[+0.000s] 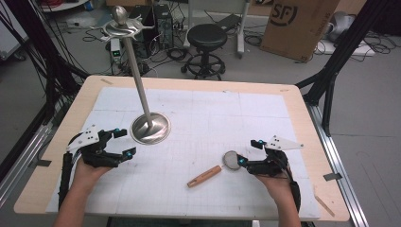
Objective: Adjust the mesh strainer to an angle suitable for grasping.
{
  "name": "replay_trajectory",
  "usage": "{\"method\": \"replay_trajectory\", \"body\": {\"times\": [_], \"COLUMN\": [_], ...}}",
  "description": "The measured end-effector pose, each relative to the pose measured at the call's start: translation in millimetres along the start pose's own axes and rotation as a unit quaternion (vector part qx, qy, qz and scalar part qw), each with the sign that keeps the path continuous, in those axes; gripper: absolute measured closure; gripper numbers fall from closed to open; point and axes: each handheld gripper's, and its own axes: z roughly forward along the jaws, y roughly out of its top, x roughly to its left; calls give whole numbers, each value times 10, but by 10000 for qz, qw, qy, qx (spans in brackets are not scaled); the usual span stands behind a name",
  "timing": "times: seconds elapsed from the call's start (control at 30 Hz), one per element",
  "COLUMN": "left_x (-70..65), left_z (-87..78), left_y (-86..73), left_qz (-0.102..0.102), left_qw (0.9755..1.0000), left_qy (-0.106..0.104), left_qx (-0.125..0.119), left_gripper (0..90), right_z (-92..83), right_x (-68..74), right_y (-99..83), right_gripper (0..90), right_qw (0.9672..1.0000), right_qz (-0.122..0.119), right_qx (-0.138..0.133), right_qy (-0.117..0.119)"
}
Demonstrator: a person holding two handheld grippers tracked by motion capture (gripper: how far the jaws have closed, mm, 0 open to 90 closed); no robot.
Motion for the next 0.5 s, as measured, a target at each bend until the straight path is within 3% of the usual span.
{"method": "replay_trajectory", "body": {"times": [0.23,0.33,0.5], "left_x": [5,-14,-23], "left_z": [27,46,73], "left_y": [-2,20,22], "left_qz": [0,40,72], "left_qw": [10000,10000,10000], "left_qy": [7,-31,-39], "left_qx": [37,-52,3], "left_gripper": [169,169,169], "right_z": [-33,-57,-85], "right_x": [4,15,13], "right_y": [-9,-15,-22], "right_gripper": [142,143,154], "right_qw": [9999,10000,9999], "right_qz": [-112,-60,-7], "right_qx": [-15,-21,-131], "right_qy": [54,16,86]}}
